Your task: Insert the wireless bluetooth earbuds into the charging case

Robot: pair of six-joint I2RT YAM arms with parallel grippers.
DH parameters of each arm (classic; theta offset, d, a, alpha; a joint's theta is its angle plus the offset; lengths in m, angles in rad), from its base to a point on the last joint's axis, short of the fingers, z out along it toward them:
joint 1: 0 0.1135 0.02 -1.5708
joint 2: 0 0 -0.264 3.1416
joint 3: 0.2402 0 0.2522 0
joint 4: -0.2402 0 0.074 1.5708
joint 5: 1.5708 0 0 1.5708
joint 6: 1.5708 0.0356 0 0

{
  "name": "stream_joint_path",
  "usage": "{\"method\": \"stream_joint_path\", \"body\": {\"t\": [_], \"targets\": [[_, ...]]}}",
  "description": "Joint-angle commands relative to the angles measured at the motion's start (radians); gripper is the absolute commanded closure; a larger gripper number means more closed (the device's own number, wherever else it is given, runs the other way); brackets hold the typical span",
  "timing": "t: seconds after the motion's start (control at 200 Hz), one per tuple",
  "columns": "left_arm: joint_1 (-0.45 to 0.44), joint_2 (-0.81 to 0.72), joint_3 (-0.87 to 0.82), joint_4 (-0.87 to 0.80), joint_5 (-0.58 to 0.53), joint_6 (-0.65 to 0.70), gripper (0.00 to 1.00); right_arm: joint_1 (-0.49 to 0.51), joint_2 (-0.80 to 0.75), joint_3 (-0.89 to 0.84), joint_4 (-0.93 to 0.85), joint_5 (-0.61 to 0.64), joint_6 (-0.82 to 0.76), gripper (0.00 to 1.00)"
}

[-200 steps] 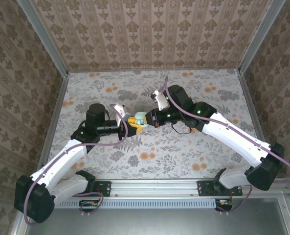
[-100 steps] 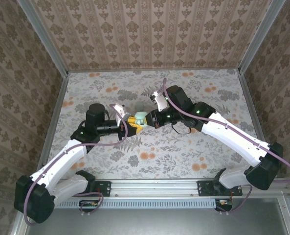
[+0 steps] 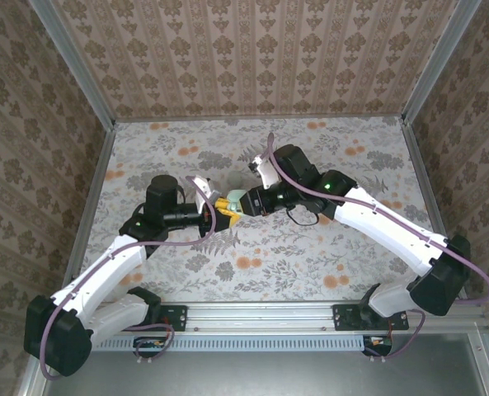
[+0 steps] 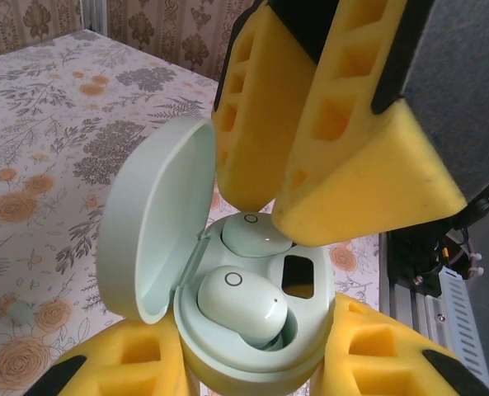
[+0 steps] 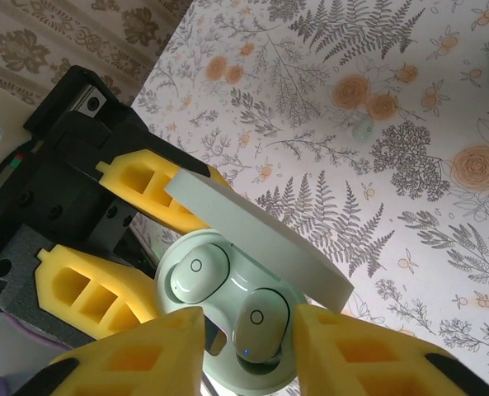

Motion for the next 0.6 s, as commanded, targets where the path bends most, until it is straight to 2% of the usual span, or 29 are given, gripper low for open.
{"method": "stream_joint_path", "body": {"t": [0.0,0.19,0.23,0.465,0.595], "targets": [[-0.008,-0.022,0.044,0.048,0.031,-0.005,1.0,-0.005,0.009,0.033,-0.065,0.01,-0.001,0.61],[-0.009,-0.024,0.042,0.048,0.027,-0.005,1.0,-0.01,-0.018,0.038,-0.077,0.038,0.01,0.55],[-0.009,-0.024,0.041,0.048,0.027,-0.003,1.0,-0.013,-0.062,0.038,-0.079,0.047,0.015,0.55],[-0.012,-0.026,0.042,0.072,0.033,-0.009,1.0,-0.055,-0.176,0.023,-0.047,0.082,0.045,0.55],[-0.016,-0.018,0.05,0.097,0.043,-0.017,1.0,-0.112,-0.204,-0.01,0.002,0.077,0.097,0.55]]}}
